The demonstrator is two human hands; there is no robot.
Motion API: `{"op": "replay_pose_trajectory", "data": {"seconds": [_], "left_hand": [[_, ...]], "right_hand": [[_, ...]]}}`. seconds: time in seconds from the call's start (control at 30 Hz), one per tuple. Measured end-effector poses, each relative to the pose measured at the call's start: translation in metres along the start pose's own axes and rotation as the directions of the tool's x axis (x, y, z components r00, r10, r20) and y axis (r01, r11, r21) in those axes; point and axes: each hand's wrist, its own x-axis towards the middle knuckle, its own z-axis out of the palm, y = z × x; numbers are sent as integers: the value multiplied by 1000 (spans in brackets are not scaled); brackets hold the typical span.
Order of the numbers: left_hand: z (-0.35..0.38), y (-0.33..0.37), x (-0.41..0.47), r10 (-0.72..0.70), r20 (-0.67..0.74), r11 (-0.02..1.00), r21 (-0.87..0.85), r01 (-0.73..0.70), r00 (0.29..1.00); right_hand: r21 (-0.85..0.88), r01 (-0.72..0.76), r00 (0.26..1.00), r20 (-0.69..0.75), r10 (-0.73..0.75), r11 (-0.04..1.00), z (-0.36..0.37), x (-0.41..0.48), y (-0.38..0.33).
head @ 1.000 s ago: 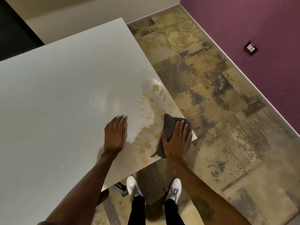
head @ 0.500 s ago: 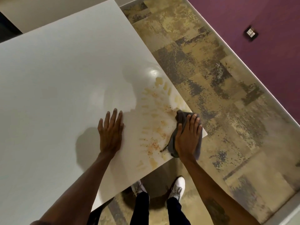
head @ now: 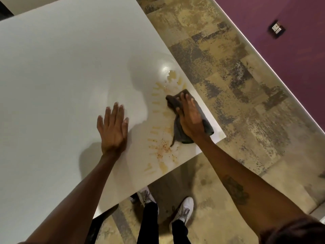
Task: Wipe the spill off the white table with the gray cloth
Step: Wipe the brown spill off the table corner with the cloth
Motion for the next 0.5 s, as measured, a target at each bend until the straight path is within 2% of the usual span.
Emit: {"op": "replay_pose_trajectory", "data": {"seconds": [0.1, 0.17, 0.27, 0.4, 0.5], "left_hand": [[-6, 4, -4, -113, 6, 993, -13, 113, 994], [-10, 3, -6, -145, 30, 985, -92, 147, 989], [-13, -4, -10, -96, 35, 972, -211, 102, 995], [-9, -28, -29, 122, -65, 984, -125, -129, 990], [-7, -35, -29, 90, 6, 989, -120, -89, 996]], "right_hand": [[-140, 199, 979, 78, -189, 970, 2, -28, 5], [-201, 246, 969, 90, -232, 948, 2, -47, 9], [-133, 167, 984, 85, -156, 977, -4, -64, 14], [-125, 87, 996, 32, -84, 988, -11, -67, 12], [-174, 76, 995, 76, -63, 982, -15, -64, 15]]}}
